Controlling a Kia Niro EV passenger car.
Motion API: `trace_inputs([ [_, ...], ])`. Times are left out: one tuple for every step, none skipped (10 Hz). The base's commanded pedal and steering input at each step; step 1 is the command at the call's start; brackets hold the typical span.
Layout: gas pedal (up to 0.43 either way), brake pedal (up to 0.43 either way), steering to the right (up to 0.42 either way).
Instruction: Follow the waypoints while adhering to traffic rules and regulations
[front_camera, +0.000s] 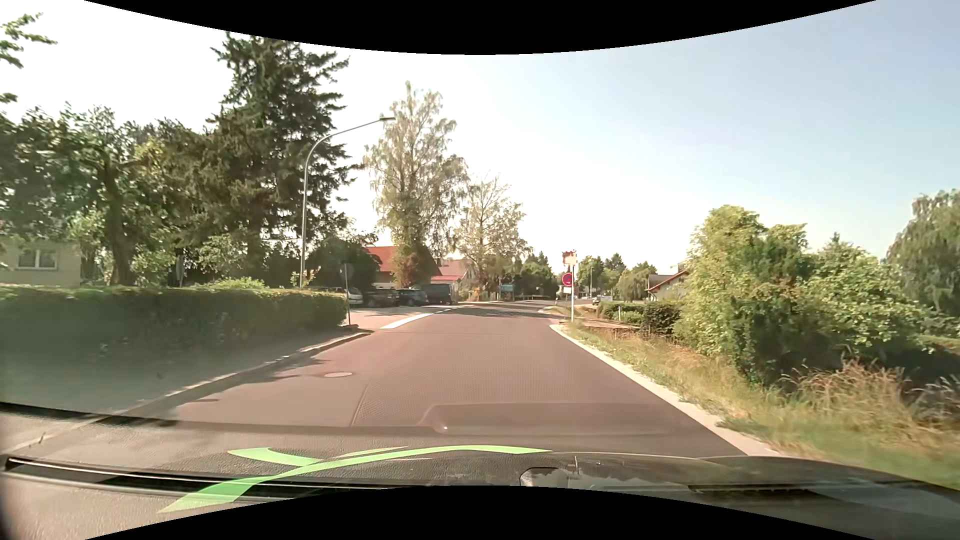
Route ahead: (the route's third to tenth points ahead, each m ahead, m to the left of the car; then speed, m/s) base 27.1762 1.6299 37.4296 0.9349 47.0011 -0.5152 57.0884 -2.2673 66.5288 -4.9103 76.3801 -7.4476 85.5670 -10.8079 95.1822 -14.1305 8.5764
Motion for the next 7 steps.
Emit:
trace_inputs([
  [0.098,0.000,-0.007],
  [0.118,0.000,-0.005],
  [0.118,0.000,-0.004],
  [0.118,0.000,-0.004],
  [0.118,0.000,-0.004],
  [0.130,0.000,-0.004],
  [0.130,0.000,-0.003],
])
